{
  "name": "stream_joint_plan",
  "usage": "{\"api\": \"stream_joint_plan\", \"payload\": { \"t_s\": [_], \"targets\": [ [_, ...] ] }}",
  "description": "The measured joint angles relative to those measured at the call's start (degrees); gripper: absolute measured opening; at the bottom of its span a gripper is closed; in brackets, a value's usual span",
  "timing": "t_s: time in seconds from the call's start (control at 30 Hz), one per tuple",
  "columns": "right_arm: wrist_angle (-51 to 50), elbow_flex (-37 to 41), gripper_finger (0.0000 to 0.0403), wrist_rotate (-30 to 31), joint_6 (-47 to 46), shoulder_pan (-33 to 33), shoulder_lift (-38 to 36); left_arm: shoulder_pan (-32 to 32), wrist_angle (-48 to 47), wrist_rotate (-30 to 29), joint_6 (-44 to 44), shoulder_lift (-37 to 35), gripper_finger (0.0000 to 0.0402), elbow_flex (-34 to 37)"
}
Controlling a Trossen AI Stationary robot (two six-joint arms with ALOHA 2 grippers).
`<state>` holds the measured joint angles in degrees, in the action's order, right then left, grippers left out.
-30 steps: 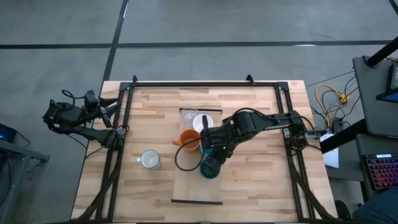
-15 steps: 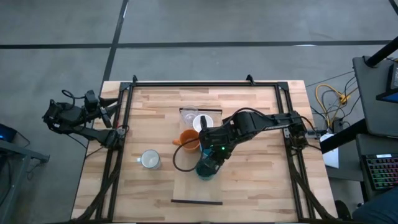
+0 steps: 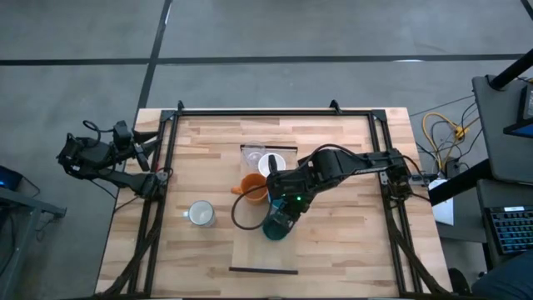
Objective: Stack small to large cups/mugs on shelf
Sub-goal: Put the white and blue mug on the shelf
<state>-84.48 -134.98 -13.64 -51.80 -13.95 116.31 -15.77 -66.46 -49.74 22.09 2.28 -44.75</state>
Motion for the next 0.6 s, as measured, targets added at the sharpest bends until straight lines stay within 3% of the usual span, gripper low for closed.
{"api": "stream_joint_plan", "payload": {
  "t_s": [0.2,0.33,0.47,0.6],
  "targets": [
    [2.56,0.0,0.0041,5.24,2.05,0.1,-0.86,0.0,0.0,0.02,0.0,-0.01,0.013,0.0],
    [7.29,0.0,0.0041,15.5,6.57,0.12,-2.83,0.0,0.0,0.11,0.0,0.0,0.013,0.0],
    [10.77,0.0,0.0041,35.13,13.56,0.04,-6.34,0.0,0.0,0.14,0.0,0.0,0.013,0.0],
    [11.35,-0.04,0.0041,63.68,19.32,-0.59,-10.75,-0.01,0.02,0.13,0.0,0.0,0.013,0.0]
  ]
}}
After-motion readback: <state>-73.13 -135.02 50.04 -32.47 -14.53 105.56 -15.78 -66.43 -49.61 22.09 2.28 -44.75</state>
